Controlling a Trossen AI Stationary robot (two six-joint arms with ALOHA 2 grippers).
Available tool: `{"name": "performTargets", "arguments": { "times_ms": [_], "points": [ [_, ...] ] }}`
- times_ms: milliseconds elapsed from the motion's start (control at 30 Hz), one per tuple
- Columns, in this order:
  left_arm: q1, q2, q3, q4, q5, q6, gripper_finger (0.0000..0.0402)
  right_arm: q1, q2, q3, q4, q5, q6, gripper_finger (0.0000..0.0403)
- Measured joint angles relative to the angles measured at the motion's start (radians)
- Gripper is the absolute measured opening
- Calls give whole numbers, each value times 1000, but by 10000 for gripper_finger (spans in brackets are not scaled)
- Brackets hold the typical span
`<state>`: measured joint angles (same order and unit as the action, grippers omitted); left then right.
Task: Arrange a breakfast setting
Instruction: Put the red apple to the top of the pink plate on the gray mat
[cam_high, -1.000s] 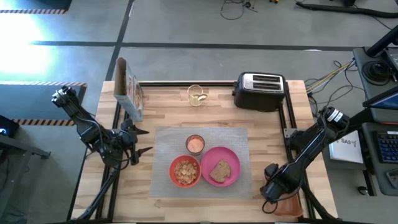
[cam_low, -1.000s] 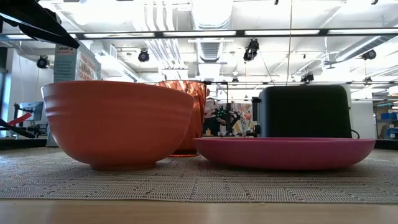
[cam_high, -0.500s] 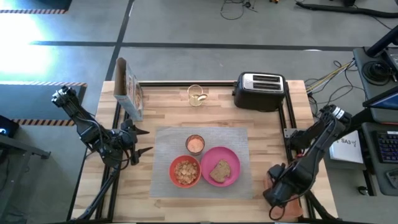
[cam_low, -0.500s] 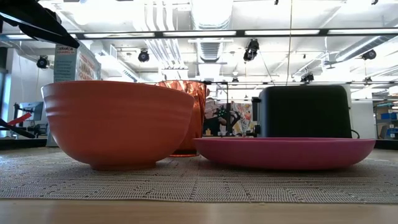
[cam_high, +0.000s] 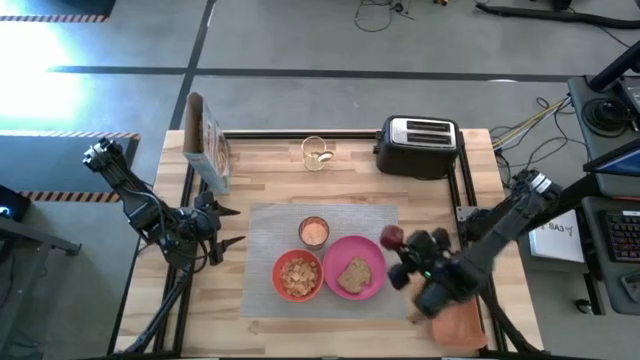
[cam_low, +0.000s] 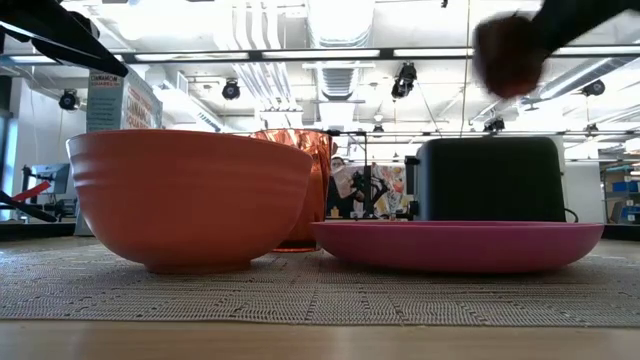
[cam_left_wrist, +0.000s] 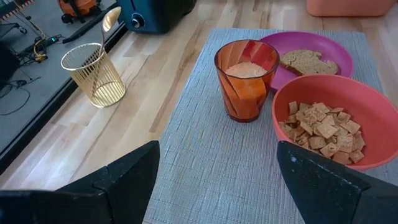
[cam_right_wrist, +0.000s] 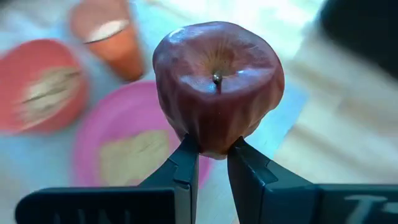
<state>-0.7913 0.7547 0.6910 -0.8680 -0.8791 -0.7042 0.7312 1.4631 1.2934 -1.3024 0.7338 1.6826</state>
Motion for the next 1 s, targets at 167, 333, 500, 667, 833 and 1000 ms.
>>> {"name": "performTargets", "arguments": {
  "times_ms": [167,333,500,667,833,1000],
  "points": [
    [0,0,0,-6,0,0,307,-175,88,-52,27,3,-122,53],
    [1,-8,0,-44,-17,-11,307,-301,164,-77,117,1,-295,53],
    [1,-19,0,-93,-31,-65,307,-372,196,-101,246,-7,-405,54],
    [1,-29,0,-99,-29,-99,307,-389,203,-166,419,-36,-479,54],
    [1,-23,0,-71,-27,-97,307,-390,203,-237,511,-33,-437,54],
    [1,-7,0,-32,-27,-64,307,-390,203,-305,627,-28,-401,54]
  ]
}}
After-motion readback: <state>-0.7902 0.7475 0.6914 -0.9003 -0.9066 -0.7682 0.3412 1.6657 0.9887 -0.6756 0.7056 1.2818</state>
